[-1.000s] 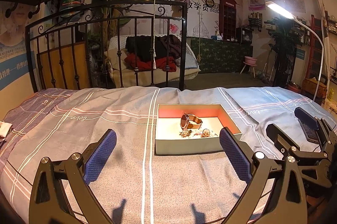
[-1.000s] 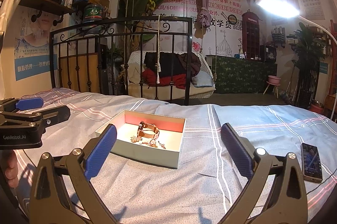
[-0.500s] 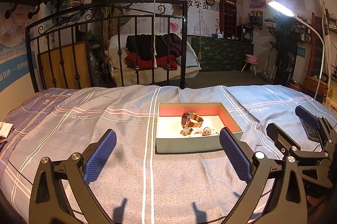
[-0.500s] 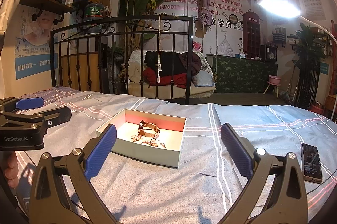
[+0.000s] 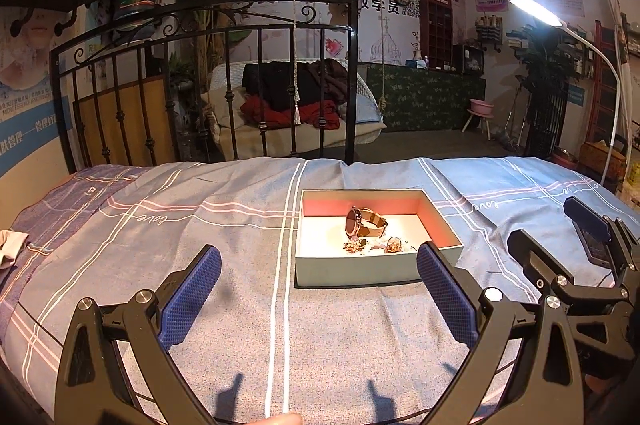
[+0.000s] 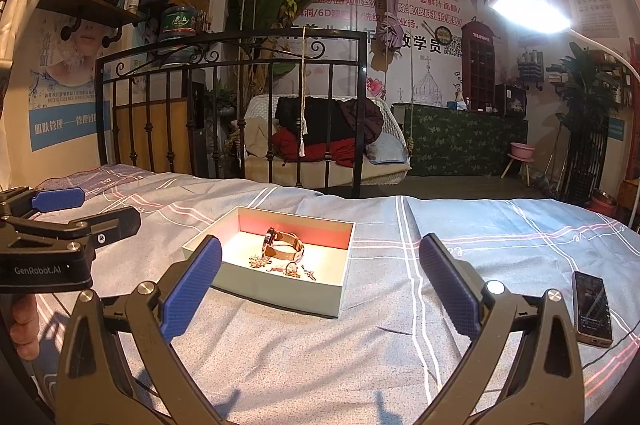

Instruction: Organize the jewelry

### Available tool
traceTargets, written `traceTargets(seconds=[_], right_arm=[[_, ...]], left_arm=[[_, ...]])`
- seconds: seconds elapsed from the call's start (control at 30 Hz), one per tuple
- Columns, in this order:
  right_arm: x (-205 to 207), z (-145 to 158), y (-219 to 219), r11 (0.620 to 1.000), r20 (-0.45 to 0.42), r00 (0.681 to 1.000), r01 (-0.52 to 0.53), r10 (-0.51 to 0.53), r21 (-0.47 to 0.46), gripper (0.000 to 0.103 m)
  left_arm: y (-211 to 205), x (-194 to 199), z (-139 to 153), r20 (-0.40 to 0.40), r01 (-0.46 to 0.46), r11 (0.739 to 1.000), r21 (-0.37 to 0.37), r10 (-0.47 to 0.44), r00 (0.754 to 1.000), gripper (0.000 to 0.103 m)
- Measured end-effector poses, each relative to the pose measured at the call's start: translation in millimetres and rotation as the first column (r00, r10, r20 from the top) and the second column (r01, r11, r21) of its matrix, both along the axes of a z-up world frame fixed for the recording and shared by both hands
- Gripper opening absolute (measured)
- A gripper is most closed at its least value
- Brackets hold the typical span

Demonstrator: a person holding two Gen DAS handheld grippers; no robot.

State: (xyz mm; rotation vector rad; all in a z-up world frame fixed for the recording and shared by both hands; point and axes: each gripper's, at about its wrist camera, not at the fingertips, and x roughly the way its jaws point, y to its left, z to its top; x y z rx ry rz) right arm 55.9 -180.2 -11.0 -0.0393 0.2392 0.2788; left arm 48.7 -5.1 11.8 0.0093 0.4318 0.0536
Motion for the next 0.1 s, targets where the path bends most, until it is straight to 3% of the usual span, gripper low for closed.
traceTargets(seconds=[0.1], right_arm=[[0.4,0.7,0.0,1.0,0.0,1.0,0.0,0.0,0.0,0.097]], left_arm=[[-0.4,0.4,-1.4,-0.005,0.011,1.0,-0.007,-0.011,1.0,0.097]])
